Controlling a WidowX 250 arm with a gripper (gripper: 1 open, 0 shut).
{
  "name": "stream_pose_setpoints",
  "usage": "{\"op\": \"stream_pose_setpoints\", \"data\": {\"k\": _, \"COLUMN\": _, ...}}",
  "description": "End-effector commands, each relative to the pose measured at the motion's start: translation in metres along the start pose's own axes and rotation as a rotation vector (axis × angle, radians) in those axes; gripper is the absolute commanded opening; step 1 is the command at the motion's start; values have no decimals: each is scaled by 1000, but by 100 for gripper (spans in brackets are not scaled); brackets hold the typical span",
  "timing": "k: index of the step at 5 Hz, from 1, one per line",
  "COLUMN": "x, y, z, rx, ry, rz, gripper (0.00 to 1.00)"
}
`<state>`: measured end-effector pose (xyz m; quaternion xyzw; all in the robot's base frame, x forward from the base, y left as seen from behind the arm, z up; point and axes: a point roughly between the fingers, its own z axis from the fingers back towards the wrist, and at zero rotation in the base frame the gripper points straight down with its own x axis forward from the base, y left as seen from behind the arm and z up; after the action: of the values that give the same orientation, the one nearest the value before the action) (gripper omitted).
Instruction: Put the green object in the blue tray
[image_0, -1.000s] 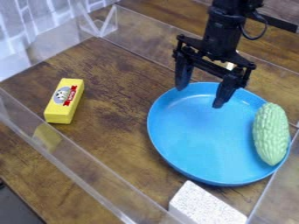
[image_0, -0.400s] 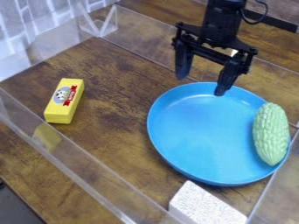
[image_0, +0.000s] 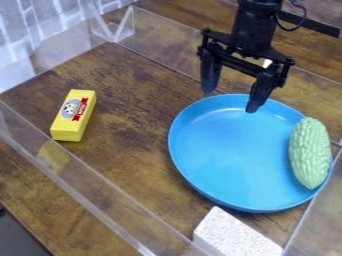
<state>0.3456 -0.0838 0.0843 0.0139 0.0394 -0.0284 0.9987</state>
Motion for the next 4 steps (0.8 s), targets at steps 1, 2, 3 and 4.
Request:
{"op": "stream_pose_setpoints", "data": {"k": 1, "x": 4, "y": 0, "z": 10, "rx": -11, "ry": -34, "rz": 2, "gripper": 100}}
{"op": "stream_pose_setpoints", "data": {"k": 2, "x": 3, "y": 0, "z": 6, "rx": -13, "ry": -24, "rz": 0, "gripper": 100}}
{"op": "stream_pose_setpoints", "data": {"k": 3, "x": 3, "y": -1, "z": 3, "rx": -16, "ry": -15, "rz": 0, "gripper": 100}}
{"op": "stream_pose_setpoints", "data": {"k": 4, "x": 2, "y": -3, "z": 0, "rx": -20, "ry": -9, "rz": 2, "gripper": 100}}
